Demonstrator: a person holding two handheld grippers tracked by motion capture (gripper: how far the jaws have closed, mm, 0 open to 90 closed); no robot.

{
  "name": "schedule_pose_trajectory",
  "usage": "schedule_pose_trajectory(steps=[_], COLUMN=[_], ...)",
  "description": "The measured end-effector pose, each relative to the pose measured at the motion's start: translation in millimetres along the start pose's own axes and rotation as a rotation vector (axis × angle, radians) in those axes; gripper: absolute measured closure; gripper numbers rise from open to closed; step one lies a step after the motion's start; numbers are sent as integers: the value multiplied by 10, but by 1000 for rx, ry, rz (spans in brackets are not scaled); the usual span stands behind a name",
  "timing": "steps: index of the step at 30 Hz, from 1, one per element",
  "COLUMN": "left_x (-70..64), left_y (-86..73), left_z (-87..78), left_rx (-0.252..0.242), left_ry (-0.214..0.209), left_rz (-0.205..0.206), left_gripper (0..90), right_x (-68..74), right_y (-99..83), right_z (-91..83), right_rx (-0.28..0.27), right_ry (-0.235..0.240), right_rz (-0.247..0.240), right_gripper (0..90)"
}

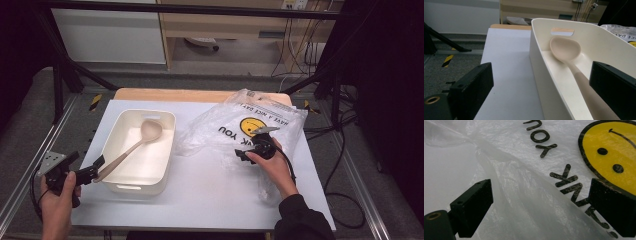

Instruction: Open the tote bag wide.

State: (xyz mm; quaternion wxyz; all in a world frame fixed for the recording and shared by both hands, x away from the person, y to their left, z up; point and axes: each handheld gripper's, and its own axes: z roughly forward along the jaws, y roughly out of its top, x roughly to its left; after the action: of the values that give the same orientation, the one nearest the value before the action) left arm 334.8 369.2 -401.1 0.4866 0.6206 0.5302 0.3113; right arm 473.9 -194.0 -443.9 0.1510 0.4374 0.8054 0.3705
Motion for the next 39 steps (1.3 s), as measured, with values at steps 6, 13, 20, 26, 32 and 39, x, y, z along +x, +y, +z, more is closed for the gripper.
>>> schedule_pose_trajectory(steps=[6,13,20,26,32,39], left_x=[0,0,-7,-87,-288,-647], left_y=[1,3,35,117,235,399], left_z=[-2,-5,-43,-89,-125,-157], left_rx=[0,-2,-26,-54,-62,-70], left_ry=[0,2,13,-3,-43,-161], left_rz=[1,0,2,13,51,64], left_gripper=[52,52,53,55,54,54], right_x=[54,74,54,53,100,238], right_y=[-28,-70,-75,-74,-88,-114], right_z=[62,123,88,58,2,-72], right_rx=[24,60,32,3,8,-3], right_ry=[-4,-34,-73,-53,-37,-24], right_rz=[-18,-33,-39,-39,-3,27], right_gripper=[58,76,331,771,895,900])
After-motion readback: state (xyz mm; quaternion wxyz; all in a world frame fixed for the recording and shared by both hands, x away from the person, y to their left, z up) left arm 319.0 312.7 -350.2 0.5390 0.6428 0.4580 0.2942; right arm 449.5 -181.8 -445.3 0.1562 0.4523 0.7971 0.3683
